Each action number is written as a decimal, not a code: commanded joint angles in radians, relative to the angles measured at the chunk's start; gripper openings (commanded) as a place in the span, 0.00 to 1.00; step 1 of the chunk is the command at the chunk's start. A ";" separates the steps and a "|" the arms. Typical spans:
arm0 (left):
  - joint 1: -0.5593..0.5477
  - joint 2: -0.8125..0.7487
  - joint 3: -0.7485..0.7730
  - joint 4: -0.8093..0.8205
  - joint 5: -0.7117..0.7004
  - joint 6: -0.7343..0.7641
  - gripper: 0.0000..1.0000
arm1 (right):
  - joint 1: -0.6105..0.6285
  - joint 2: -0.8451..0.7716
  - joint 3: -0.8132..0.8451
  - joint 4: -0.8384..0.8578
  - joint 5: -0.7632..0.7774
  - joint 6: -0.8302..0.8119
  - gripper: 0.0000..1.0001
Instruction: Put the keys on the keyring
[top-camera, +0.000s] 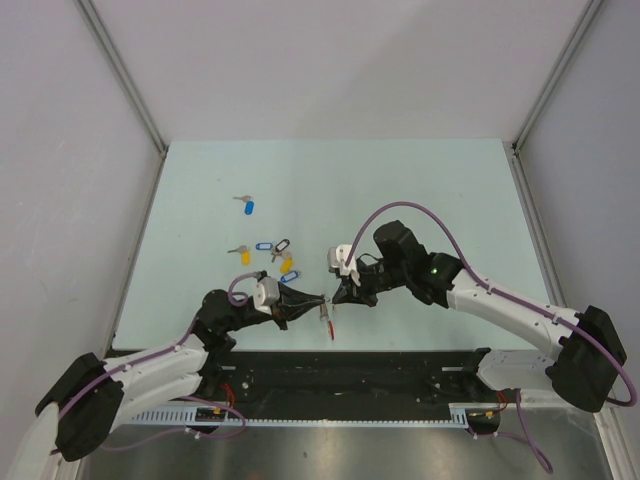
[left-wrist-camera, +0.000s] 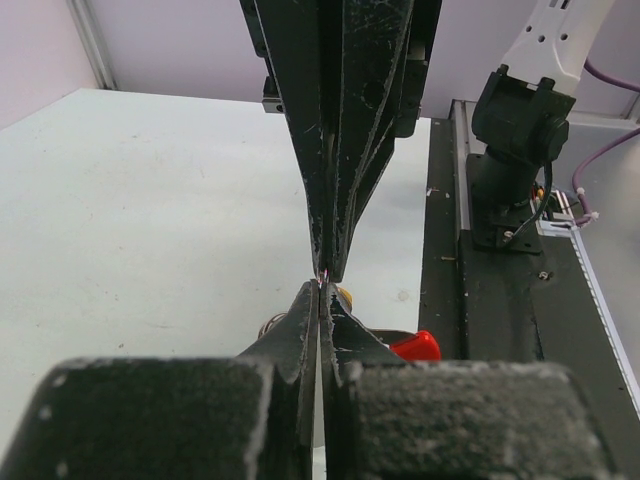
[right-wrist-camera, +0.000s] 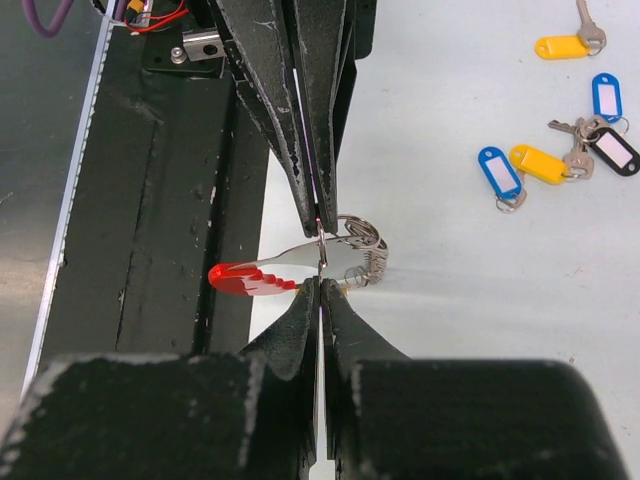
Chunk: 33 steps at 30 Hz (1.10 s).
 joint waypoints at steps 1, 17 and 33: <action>0.006 -0.003 0.016 0.058 0.018 -0.014 0.00 | 0.003 -0.020 0.041 0.023 -0.021 -0.002 0.00; 0.006 0.006 0.014 0.072 0.025 -0.021 0.00 | 0.003 -0.023 0.041 0.034 -0.048 -0.009 0.00; 0.006 -0.005 0.006 0.081 0.021 -0.025 0.00 | -0.016 -0.021 0.039 -0.028 -0.005 -0.028 0.00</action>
